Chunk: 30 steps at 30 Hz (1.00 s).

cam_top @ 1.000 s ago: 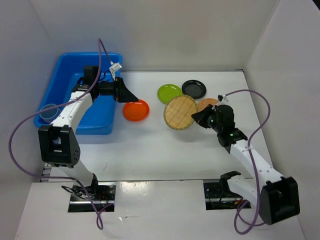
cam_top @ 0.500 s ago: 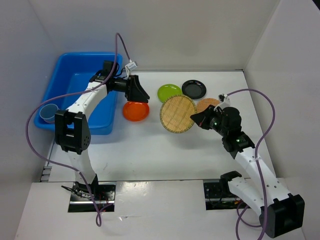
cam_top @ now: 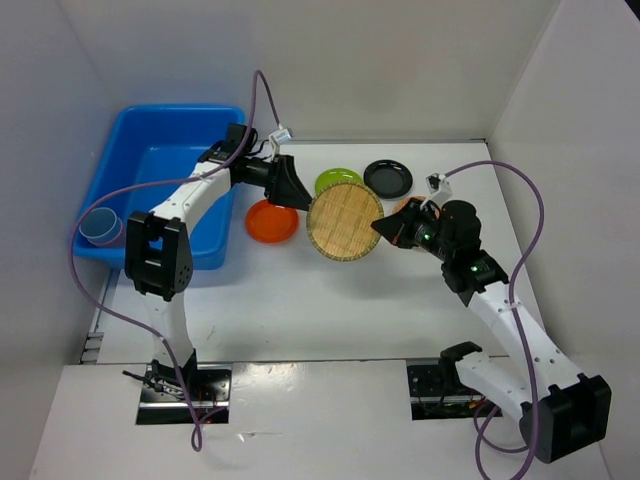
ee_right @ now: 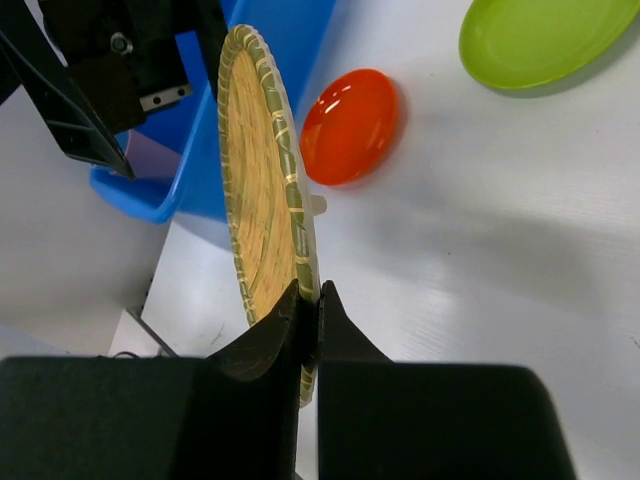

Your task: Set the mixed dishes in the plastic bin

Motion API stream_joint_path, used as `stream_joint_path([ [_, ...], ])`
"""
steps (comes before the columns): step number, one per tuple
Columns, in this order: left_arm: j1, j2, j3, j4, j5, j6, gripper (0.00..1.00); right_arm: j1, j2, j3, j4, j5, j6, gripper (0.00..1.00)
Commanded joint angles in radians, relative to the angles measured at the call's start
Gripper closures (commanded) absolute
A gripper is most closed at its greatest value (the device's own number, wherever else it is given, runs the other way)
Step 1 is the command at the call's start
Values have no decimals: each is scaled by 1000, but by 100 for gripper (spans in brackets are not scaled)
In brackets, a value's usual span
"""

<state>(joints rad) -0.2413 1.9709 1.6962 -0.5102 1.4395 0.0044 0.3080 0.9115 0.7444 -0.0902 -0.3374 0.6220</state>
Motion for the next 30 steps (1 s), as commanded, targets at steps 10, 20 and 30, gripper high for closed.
stream_joint_path([
  [10, -75, 51, 56, 10, 90, 71, 27, 31, 82, 99, 115, -5, -45, 100],
  [20, -85, 71, 86, -1, 21, 34, 100, 40, 136, 130, 115, 28, -64, 100],
  [30, 22, 34, 221, 176, -300, -354, 100, 40, 133, 148, 64, 268, -45, 34],
])
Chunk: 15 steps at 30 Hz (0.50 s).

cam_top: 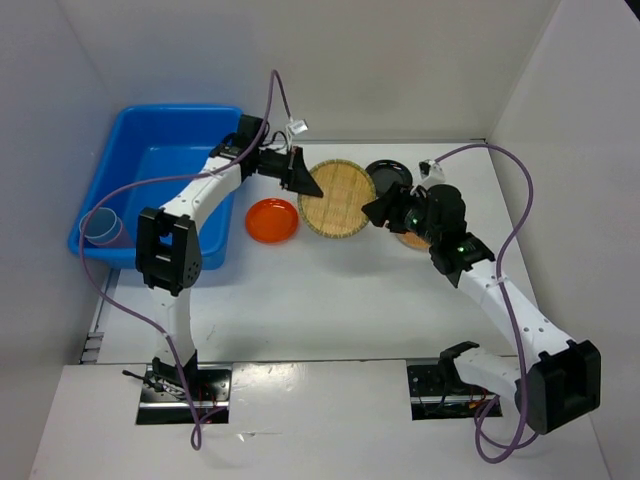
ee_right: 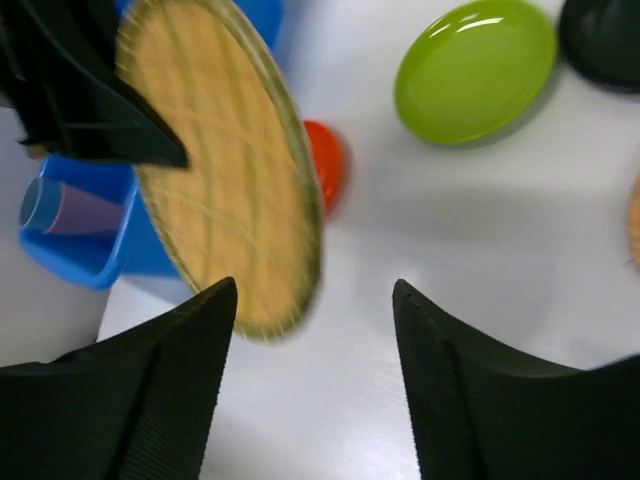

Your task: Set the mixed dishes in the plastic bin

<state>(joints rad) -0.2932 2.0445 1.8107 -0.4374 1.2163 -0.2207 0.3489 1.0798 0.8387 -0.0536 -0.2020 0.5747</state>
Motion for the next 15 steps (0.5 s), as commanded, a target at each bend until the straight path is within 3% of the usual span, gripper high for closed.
stream_joint_path([
  [1, 94, -49, 131, 94, -93, -140, 100, -1, -49, 54, 28, 185, 14, 29],
  [2, 136, -49, 175, 85, -112, -164, 100, -1, -66, 45, 17, 212, 31, 25],
  [3, 158, -49, 194, 85, -157, -164, 100, -1, -98, 34, 17, 237, 40, 14],
  [7, 300, -90, 219, 158, -324, -297, 100, -10, -150, -24, -5, 410, 91, 6],
  [12, 498, -124, 92, 365, -604, -560, 100, -73, -130, -144, -26, 510, 227, 4],
  [15, 542, -147, -40, 489, -751, -691, 100, -102, -116, -173, -35, 533, 298, 4],
])
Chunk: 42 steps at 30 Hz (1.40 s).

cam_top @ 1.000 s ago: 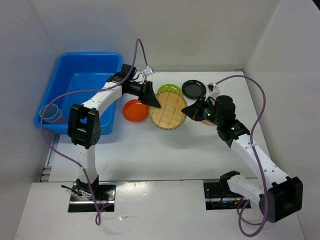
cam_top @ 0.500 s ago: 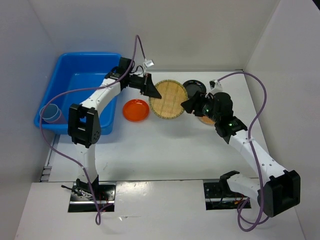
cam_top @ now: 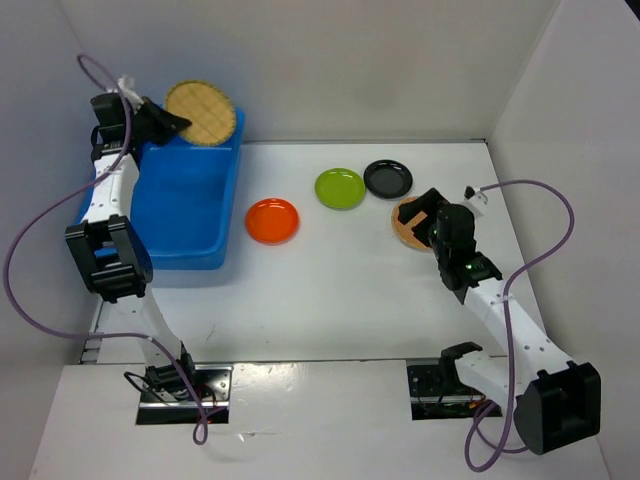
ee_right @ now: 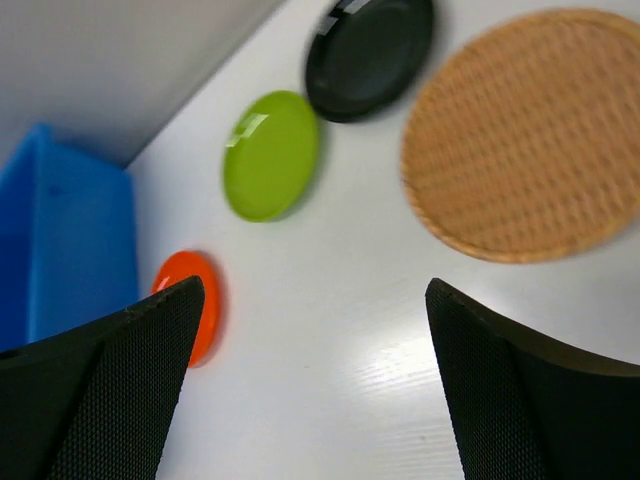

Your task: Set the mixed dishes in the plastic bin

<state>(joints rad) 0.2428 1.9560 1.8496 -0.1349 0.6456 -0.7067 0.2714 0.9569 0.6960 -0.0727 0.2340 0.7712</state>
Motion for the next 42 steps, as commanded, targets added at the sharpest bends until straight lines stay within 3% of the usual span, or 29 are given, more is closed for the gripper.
stream_joint_path([
  [1, 16, -58, -111, 208, -298, -227, 100, -37, -4, -45, -16, 97, 114, 4],
  [5, 16, -71, -245, 293, -515, -304, 100, -37, -56, -78, -4, 180, 169, 4],
  [13, 7, 27, -279, 313, -690, -404, 100, -87, -40, -116, -95, 303, 307, 3],
  [18, 7, 119, -277, 311, -716, -416, 100, -170, 87, -135, -61, 134, 332, 2],
  [28, -25, 208, -190, 238, -768, -398, 100, -179, 356, -69, -36, 84, 379, 1],
  [34, -34, 253, -150, 212, -746, -367, 73, -179, 421, -69, 4, 65, 393, 2],
  [36, -34, 253, -150, 212, -732, -337, 44, -179, 421, -69, 4, 65, 407, 5],
  [38, -34, 253, -150, 202, -721, -324, 42, -179, 421, -69, 20, 53, 418, 10],
  [42, -34, 233, -159, 190, -712, -312, 24, -179, 430, -69, 60, 41, 436, 14],
])
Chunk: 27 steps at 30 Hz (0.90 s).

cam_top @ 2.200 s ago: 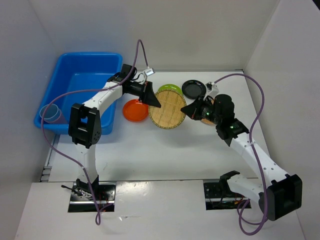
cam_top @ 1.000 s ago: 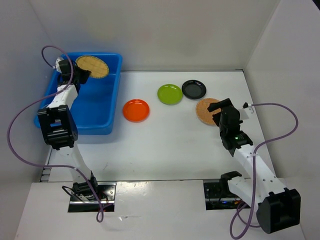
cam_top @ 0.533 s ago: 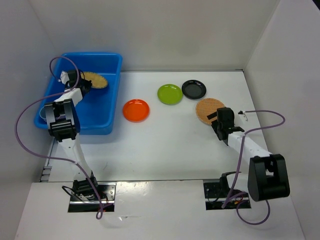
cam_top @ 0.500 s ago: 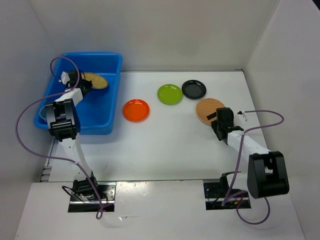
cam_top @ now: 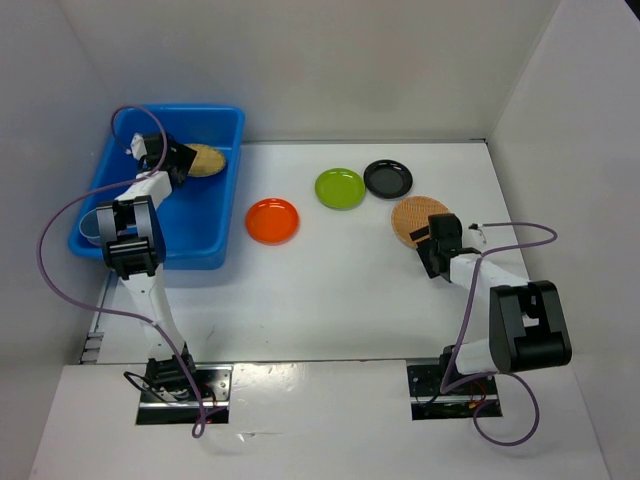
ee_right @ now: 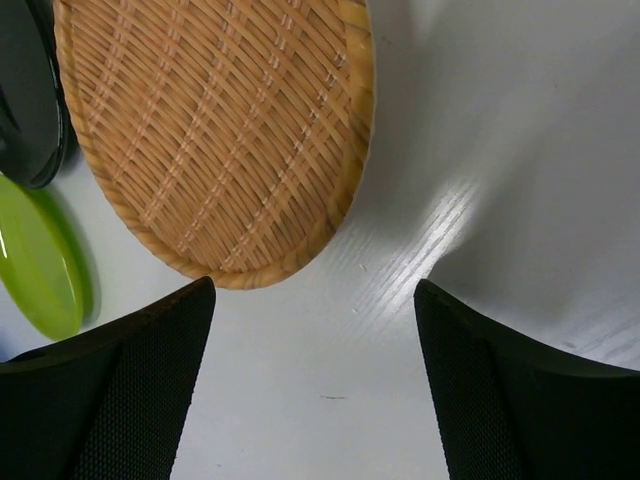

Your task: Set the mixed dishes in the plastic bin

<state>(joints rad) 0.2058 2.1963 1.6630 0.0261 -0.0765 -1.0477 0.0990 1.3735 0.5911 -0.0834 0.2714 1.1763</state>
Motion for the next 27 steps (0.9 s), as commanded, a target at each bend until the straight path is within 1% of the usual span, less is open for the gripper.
stream_joint_path([
  [1, 3, -21, 14, 12, 11, 29, 17, -7, 31, 48, 71, 3, 31, 16],
  [4, 3, -61, -15, -8, 11, 8, 8, -7, 73, 58, 100, -32, 54, 17],
  [5, 3, -72, -38, -8, 20, -20, 0, -7, 84, 58, 111, -41, 72, 17],
  [9, 3, -130, -72, -28, 20, -40, 0, -7, 117, 67, 138, -51, 97, 23],
  [11, 3, -159, -85, -47, 20, -49, 0, -7, 118, 58, 139, -37, 115, 23],
  [13, 12, -188, -107, -68, 29, -78, 0, -7, 105, 58, 139, -37, 134, 26],
  [15, 12, -236, -141, -68, 40, -110, 0, -7, 95, 46, 128, -8, 155, 28],
  [16, 12, -254, -184, -51, 49, -120, 0, 2, 95, 46, 128, 6, 164, 29],
  [19, 12, -323, -236, -15, 73, -143, 0, 2, 95, 46, 90, 46, 212, 29],
  [20, 12, -354, -264, -2, 87, -143, 0, 2, 95, 46, 76, 70, 227, 32],
  [22, 21, -385, -288, 8, 96, -152, 0, 27, 95, 61, 32, 113, 238, 33],
  [23, 21, -414, -299, 32, 110, -164, 0, 27, 104, 61, 16, 124, 249, 47],
  [25, 30, -441, -324, 47, 123, -173, 0, 27, 114, 72, 1, 124, 249, 47],
  [26, 30, -467, -324, 70, 147, -173, 0, 27, 114, 72, 1, 133, 249, 53],
  [27, 30, -478, -335, 71, 147, -173, 0, 27, 124, 72, 1, 134, 249, 55],
])
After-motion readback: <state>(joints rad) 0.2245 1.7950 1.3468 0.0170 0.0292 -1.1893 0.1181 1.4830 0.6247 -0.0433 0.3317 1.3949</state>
